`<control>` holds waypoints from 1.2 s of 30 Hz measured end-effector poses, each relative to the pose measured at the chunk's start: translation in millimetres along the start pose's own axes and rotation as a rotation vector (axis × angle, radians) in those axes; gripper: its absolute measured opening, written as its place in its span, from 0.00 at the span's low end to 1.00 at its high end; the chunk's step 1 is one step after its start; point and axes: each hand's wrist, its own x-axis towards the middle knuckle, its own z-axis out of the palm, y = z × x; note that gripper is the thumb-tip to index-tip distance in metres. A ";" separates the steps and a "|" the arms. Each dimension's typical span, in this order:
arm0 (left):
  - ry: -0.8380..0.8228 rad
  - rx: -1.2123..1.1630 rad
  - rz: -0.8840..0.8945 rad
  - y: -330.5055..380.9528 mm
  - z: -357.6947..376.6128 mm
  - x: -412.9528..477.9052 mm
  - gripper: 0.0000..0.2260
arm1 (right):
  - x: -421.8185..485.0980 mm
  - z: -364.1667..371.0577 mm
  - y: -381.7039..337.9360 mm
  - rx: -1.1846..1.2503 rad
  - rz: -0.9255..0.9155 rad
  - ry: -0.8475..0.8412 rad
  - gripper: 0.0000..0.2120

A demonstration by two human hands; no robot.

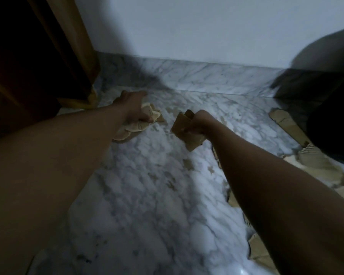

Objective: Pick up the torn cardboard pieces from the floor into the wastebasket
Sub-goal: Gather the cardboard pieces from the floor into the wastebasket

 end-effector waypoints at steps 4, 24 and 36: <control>-0.027 0.050 -0.075 0.2 4.4 -1.6 0.38 | -26.5 14.9 -2.4 0.164 -0.056 0.078 0.12; 0.049 -0.105 -0.246 52.9 39.1 -90.5 0.25 | -89.6 -30.4 141.3 0.748 0.403 0.069 0.22; -0.297 -0.034 0.163 194.8 56.1 -115.5 0.24 | -97.9 -57.0 161.6 0.548 0.134 0.250 0.14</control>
